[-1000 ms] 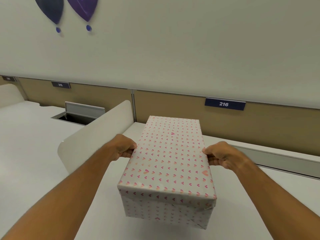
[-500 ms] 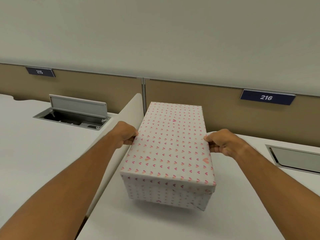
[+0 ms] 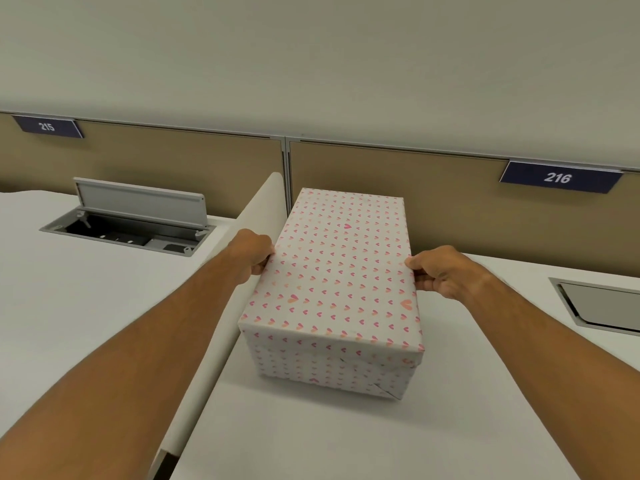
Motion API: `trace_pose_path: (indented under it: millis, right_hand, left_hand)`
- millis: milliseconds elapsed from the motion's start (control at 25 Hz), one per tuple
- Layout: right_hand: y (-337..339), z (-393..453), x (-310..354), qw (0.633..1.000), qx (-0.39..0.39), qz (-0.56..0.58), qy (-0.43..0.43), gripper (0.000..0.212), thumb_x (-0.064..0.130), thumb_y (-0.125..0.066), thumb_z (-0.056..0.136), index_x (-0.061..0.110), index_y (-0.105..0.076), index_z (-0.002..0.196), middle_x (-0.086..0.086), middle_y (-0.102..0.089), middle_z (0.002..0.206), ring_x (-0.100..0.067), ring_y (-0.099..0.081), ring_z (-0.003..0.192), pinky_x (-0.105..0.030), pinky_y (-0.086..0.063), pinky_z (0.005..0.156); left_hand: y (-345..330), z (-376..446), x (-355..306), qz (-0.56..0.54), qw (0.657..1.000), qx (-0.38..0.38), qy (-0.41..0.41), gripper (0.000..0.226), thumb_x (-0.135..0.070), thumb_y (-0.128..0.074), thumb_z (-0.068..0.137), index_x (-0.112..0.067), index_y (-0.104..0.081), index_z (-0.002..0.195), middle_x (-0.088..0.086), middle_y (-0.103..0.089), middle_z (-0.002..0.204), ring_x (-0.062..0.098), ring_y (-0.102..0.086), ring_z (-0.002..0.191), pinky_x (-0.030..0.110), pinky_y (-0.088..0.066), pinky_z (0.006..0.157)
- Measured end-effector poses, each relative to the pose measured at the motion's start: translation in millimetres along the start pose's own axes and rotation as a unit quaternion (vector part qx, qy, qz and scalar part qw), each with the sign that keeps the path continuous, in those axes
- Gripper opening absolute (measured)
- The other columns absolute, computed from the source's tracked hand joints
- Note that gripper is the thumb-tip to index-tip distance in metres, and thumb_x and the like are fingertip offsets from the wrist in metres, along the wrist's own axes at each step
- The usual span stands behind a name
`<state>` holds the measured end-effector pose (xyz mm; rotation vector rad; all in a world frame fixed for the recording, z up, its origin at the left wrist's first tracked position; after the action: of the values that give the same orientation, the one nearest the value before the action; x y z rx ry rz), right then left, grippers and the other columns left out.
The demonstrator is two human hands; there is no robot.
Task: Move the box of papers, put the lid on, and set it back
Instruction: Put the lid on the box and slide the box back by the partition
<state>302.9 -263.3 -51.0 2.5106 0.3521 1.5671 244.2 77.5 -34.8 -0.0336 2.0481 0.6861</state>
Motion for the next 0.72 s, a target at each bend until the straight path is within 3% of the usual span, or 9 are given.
trace_pose_path:
  millis: [200,360,480,720]
  right_hand:
    - [-5.7,4.7,1.1,1.0,-0.002,0.004,0.001,0.009,0.012,-0.068,0.09,0.009,-0.059,0.088,-0.011,-0.071,0.096,-0.026,-0.071,0.083,-0.039,-0.057,0.06]
    - [-7.3,5.6,1.8,1.0,-0.004,-0.007,0.004,0.01,0.013,-0.068,0.091,0.011,-0.059,0.087,-0.009,-0.071,0.095,-0.025,-0.071,0.081,-0.036,-0.057,0.055]
    - [-10.1,6.5,3.1,1.0,-0.009,-0.008,0.014,0.01,0.013,-0.067,0.091,0.012,-0.058,0.086,-0.008,-0.069,0.094,-0.023,-0.07,0.08,-0.036,-0.056,0.057]
    - [-13.8,4.5,1.4,1.0,-0.008,0.002,0.012,0.016,0.016,-0.067,0.091,0.009,-0.059,0.104,-0.007,-0.069,0.095,-0.023,-0.07,0.081,-0.032,-0.056,0.052]
  left_hand:
    - [4.9,5.6,-0.2,0.016,1.0,-0.009,0.002,0.019,-0.011,-0.058,0.095,-0.001,-0.065,0.11,0.016,-0.066,0.119,0.031,-0.065,0.106,0.033,-0.054,0.078]
    - [4.6,3.8,-2.8,0.037,0.999,-0.012,0.004,0.021,-0.011,-0.061,0.093,-0.001,-0.065,0.112,0.016,-0.066,0.118,0.03,-0.066,0.103,0.028,-0.053,0.065]
    - [5.6,5.2,-3.3,0.038,0.999,-0.022,0.003,0.021,-0.009,-0.061,0.093,0.0,-0.064,0.111,0.017,-0.065,0.117,0.03,-0.065,0.104,0.031,-0.053,0.076]
    - [7.4,5.8,-2.6,0.046,0.998,-0.038,0.0,0.024,-0.01,-0.06,0.093,0.0,-0.063,0.115,0.018,-0.064,0.119,0.031,-0.064,0.107,0.032,-0.054,0.082]
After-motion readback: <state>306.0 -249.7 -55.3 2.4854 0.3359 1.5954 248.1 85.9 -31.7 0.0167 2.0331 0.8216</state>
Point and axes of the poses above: each hand's wrist, its own z-axis towards the middle knuckle, its own y-axis out of the back of the hand, x = y × z, the point moved 7 cm from there along z, towards the middle knuckle
